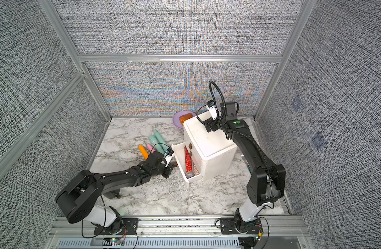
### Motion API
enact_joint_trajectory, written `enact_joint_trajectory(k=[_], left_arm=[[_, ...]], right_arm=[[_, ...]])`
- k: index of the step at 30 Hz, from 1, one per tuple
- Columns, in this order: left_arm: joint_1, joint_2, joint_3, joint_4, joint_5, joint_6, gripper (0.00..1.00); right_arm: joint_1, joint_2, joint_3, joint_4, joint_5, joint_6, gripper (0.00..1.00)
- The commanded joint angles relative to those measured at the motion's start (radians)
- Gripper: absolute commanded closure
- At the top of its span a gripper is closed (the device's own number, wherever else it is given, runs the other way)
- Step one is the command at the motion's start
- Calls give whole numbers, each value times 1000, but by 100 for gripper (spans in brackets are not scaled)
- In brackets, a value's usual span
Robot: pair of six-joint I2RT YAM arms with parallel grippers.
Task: Take the microphone out of the drawer
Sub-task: Open the drawer in the storage box.
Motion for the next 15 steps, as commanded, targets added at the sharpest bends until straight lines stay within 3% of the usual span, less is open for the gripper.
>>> enact_joint_trajectory(k=[1,15], left_arm=[[1,-18,-14,-2,-39,-11,100],[4,-98,-64,-69,-133,-20,100]], right_arm=[[-2,19,-17,-141,-29,9,2],[-2,12,-18,-140,-32,8,2]])
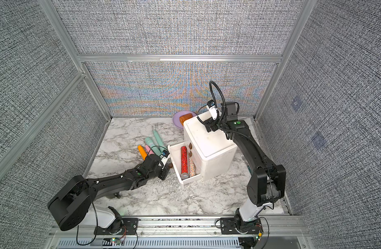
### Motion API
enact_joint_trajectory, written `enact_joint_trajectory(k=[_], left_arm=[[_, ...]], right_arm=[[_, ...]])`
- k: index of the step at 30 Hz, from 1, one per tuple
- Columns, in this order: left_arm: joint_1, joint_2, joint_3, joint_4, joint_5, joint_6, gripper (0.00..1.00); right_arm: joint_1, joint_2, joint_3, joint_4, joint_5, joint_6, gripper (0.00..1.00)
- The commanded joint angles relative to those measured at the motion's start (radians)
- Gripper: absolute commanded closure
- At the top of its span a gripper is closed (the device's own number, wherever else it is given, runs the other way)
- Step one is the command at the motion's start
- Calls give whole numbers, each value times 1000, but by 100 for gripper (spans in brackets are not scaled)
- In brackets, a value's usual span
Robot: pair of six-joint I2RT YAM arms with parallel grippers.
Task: Take the microphone out of the drawer
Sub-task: Open the drawer in the storage box.
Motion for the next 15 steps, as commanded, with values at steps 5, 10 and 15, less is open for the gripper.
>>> enact_joint_trajectory(k=[5,10,15], left_arm=[[4,-37,-16,-30,-53,-4,100],[5,-71,-22,-52,-70,-12,100],[5,-93,4,-97,-64,-17,96]], right_arm=[[-1,16,-7,-154,-22,6,2],[-1,16,-7,-153,-21,5,2],[-1,23,-2,-155,-27,7,2]])
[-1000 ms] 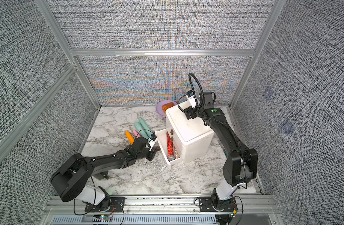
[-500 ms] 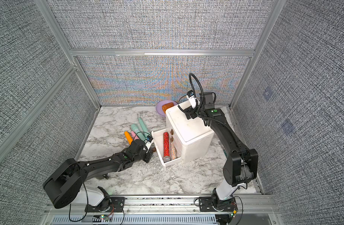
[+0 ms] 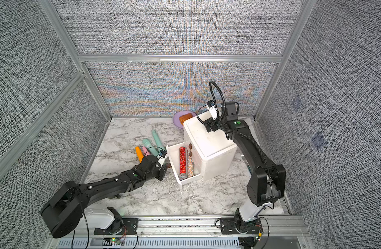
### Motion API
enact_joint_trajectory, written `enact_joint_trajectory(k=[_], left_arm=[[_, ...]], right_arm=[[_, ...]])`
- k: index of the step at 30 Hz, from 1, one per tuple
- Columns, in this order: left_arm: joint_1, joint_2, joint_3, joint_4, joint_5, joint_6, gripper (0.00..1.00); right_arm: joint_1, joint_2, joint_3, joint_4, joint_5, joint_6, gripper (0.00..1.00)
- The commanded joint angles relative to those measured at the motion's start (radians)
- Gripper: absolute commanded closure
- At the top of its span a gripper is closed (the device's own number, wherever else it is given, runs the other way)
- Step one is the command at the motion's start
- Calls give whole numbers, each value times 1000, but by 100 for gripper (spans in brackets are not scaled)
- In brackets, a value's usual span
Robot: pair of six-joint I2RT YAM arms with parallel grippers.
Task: Take the microphone out of the drawer
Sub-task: Open the drawer in the storage box.
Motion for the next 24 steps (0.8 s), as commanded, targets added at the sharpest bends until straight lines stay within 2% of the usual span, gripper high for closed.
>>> enact_joint_trajectory(k=[1,2,5,6,11,12,13,19,24], left_arm=[[3,-11,25,-47,-30,-11,93],[3,-11,32,-56,-32,-11,87],[3,-11,52,-81,-35,-15,54],[4,-15,58,-90,-40,-21,47],[3,-37,108,-151,-58,-34,26],[3,-37,134,-180,-58,-37,18],[3,-35,159,-213,-60,-41,1],[3,-22,306,-360,-84,-85,0],[3,98,502,-529,-35,-160,0]], right_arm=[[-1,21,-8,-147,-28,7,2],[-1,21,-9,-145,-28,8,2],[-1,18,-12,-143,-30,9,2],[-1,17,-13,-142,-30,8,2],[-1,16,-22,-141,-34,7,2],[-1,19,-21,-141,-40,7,2],[1,23,-20,-144,-45,8,2],[4,29,-30,-133,-34,26,2],[4,26,-35,-128,-31,28,2]])
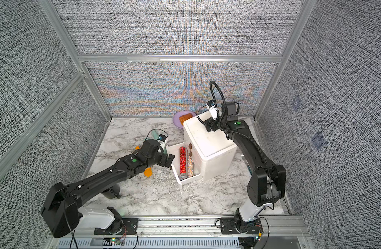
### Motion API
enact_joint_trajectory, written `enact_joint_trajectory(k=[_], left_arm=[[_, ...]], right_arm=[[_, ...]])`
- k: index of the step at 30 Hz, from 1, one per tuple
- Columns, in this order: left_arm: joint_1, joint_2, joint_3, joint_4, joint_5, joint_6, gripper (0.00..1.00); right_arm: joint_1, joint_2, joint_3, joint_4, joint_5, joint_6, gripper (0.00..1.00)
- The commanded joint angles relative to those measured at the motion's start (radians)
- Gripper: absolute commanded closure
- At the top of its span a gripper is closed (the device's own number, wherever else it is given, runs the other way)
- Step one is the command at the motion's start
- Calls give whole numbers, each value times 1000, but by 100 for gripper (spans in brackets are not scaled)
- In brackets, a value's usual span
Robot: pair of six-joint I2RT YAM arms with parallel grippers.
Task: Take the microphone out of the drawer
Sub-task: Open the drawer in the storage box, then pick up the microphone from the drawer.
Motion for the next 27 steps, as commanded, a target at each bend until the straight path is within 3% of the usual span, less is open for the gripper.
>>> enact_joint_trajectory(k=[1,6,17,25,27], left_arm=[[1,64,105,-166,36,-64,0],[0,155,215,-234,56,-134,0],[-4,233,206,-111,158,-263,0],[-11,301,231,-95,211,-265,13],[-13,319,233,-94,216,-267,20]], right_arm=[[1,23,-17,-157,-24,25,2],[1,19,-26,-152,-22,22,2],[2,14,-33,-147,-25,16,2],[1,17,-34,-147,-24,12,2],[2,19,-34,-144,-26,14,2]])
